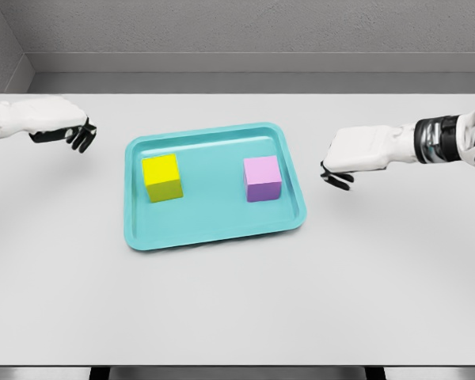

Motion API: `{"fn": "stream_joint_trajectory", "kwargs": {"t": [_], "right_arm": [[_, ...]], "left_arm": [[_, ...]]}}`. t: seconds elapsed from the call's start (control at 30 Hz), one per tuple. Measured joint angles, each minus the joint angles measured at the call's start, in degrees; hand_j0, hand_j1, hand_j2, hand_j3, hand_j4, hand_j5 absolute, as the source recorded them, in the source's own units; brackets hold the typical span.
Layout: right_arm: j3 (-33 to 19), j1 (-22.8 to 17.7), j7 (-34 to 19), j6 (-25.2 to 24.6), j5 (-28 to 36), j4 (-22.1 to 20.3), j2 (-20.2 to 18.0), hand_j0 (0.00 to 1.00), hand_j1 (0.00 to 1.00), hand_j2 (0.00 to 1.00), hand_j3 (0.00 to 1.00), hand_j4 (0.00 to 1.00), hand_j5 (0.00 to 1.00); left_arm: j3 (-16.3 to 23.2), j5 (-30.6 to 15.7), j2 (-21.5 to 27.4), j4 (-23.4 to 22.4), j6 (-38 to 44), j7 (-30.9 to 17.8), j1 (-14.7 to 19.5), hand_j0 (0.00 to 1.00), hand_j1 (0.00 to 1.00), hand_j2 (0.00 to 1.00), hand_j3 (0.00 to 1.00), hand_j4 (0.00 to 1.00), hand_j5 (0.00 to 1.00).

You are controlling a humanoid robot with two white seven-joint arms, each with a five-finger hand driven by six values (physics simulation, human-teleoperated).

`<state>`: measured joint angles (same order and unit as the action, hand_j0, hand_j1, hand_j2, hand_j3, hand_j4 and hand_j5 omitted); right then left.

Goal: Push two cubes

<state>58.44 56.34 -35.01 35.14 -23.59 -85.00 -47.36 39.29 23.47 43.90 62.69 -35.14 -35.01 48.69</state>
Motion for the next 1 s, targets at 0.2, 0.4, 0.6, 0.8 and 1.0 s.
{"fn": "stream_joint_trajectory", "kwargs": {"t": [0.2,0.4,0.6,0.8,1.0], "right_arm": [[0.24,0.00,0.00,-0.01,-2.56,4.18,4.38,0.00,0.00,0.00,0.00,0.00,0.00],[0.31,0.09,0.00,-0.01,-5.04,9.32,8.84,0.00,0.00,0.00,0.00,0.00,0.00],[0.37,0.18,0.00,-0.01,-6.22,11.51,11.10,0.00,0.00,0.00,0.00,0.00,0.00],[1.47,0.26,0.00,-0.01,-6.80,12.92,13.41,0.00,0.00,0.00,0.00,0.00,0.00],[1.76,0.26,0.00,-0.01,-7.00,13.31,14.63,0.00,0.00,0.00,0.00,0.00,0.00]], "left_arm": [[2.32,7.93,-1.45,2.27,0.00,0.00,-0.09,0.01,0.01,0.01,0.01,0.01,0.01],[5.66,10.56,-2.26,4.71,0.01,0.00,0.00,0.01,0.01,0.01,0.01,0.01,0.01],[7.13,12.98,-4.44,5.00,0.01,0.00,0.00,0.01,0.01,0.01,0.01,0.01,0.01],[7.63,14.67,-6.52,4.72,0.02,0.00,0.00,0.01,0.01,0.01,0.01,0.01,0.01],[7.75,14.92,-7.22,4.64,0.20,-0.02,0.00,0.01,0.01,0.01,0.01,0.01,0.01]]}}
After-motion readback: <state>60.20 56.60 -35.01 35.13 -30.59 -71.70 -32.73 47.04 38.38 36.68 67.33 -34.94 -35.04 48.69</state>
